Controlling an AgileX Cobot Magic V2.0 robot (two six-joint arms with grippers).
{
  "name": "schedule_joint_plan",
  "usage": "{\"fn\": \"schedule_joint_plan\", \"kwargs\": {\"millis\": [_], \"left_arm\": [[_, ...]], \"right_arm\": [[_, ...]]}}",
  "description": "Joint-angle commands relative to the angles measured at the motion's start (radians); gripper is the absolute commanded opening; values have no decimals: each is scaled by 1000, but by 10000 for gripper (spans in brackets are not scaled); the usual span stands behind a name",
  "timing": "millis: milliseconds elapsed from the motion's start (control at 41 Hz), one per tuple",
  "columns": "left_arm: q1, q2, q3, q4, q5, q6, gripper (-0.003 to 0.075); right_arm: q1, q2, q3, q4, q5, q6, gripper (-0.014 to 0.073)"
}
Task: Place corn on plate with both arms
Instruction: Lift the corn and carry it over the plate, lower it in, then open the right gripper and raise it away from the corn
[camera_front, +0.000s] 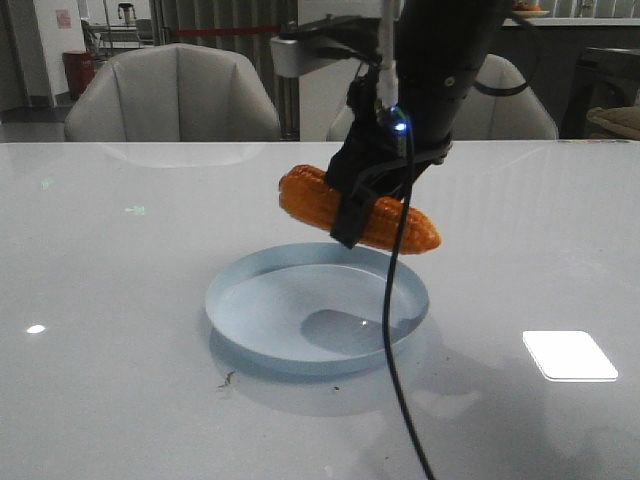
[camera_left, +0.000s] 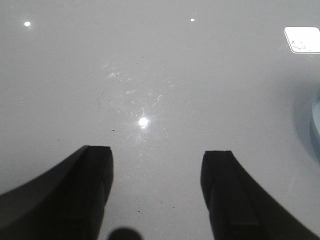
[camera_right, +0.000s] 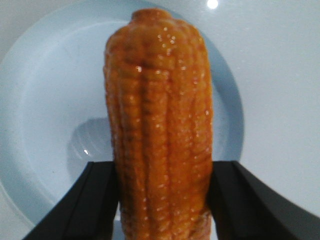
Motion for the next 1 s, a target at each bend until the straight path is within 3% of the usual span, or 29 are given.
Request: {"fn": "schedule_joint_plan", "kwargs": {"millis": [0, 171, 244, 365, 414, 585, 974], "left_arm": [[2, -6, -30, -1, -83, -7, 455], [2, -6, -30, -1, -83, -7, 455], [2, -6, -30, -1, -83, -7, 455], [2, -6, -30, -1, -83, -7, 456], [2, -6, -30, -1, -83, -7, 455], [2, -6, -30, -1, -83, -7, 456], [2, -6, -30, -1, -83, -7, 455]], "right_arm": [[17, -19, -37, 3, -59, -12, 260], [32, 34, -37, 4, -62, -12, 283], [37, 55, -37, 4, -60, -12, 360], [38, 57, -37, 30, -68, -12, 574], [38, 55, -40, 35, -71, -12, 601], [38, 50, -109, 40, 5, -11, 573], [35, 29, -477, 38, 476, -11, 573]]}}
